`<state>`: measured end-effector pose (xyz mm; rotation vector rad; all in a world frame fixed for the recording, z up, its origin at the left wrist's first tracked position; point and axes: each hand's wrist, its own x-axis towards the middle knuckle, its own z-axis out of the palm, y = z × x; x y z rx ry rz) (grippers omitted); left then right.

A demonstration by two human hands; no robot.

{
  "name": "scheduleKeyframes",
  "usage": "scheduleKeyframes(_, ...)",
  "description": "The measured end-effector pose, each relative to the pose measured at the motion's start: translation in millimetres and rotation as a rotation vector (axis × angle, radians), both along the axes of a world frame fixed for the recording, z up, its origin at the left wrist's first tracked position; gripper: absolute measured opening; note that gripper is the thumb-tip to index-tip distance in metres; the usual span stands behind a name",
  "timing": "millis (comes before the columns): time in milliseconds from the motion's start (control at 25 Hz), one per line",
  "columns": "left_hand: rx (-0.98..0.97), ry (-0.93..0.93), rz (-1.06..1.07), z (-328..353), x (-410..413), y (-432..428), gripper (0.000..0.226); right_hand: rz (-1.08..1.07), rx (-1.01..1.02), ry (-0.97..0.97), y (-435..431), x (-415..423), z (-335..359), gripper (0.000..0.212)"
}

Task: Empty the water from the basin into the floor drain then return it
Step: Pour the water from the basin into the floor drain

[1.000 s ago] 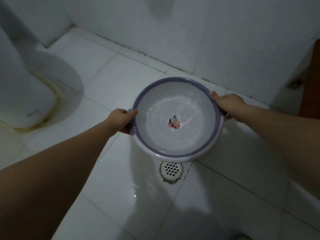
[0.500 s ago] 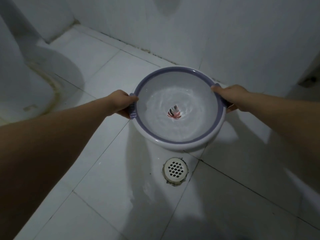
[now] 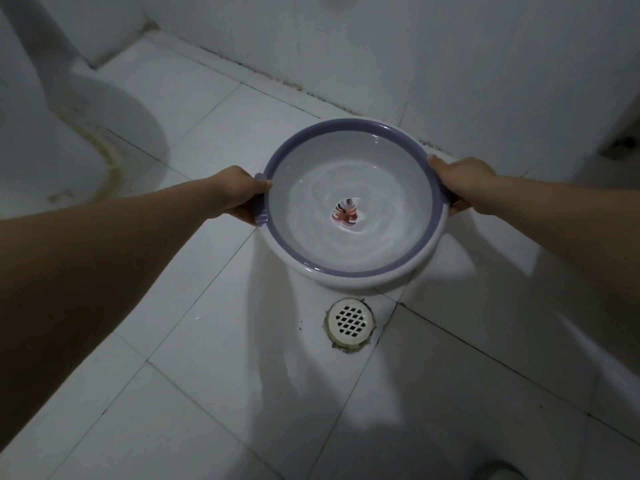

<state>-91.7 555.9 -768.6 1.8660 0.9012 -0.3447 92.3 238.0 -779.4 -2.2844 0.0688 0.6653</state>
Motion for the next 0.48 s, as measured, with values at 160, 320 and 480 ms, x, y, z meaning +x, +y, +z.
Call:
scheduleKeyframes(160, -0.006, -0.011, 0.006, 5.4, 0.5, -4.7, 0.042, -0.014, 0.021, -0.026, -2.3, 0.7, 1.1, 0.063)
scheduleKeyframes(320, 0.016, 0.008, -0.013, 9.2, -1.3, -8.7, 0.043, -0.015, 0.015, -0.032, -4.5, -1.5, 4.1, 0.058)
scheduleKeyframes(480, 0.04, 0.032, -0.038, 11.5, -3.4, -11.0, 0.043, 0.0, -0.001, -0.022, -7.9, -5.9, 5.0, 0.06)
